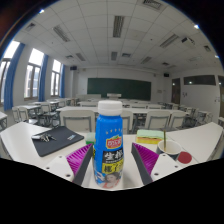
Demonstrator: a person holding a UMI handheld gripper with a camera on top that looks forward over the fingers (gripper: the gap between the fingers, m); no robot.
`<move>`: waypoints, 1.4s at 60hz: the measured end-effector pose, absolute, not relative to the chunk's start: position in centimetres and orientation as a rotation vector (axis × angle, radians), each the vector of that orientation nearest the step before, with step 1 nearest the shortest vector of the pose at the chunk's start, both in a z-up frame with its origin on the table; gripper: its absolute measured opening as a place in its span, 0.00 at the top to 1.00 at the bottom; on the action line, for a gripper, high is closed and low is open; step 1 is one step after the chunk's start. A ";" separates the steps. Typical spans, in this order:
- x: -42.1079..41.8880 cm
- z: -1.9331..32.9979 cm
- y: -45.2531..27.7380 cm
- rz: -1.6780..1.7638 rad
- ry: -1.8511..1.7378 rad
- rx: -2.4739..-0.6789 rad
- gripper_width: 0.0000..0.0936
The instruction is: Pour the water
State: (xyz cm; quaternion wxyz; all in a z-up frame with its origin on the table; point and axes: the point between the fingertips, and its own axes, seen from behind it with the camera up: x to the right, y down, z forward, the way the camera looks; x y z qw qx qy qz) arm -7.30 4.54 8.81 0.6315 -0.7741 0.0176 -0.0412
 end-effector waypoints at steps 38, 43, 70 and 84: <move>-8.6 10.1 7.9 0.309 0.308 -1.677 0.57; -8.9 13.0 7.6 0.576 0.497 -1.586 0.57; -7.4 16.5 4.4 1.504 1.203 -1.164 0.56; -6.4 19.5 1.4 1.668 1.284 -1.021 0.55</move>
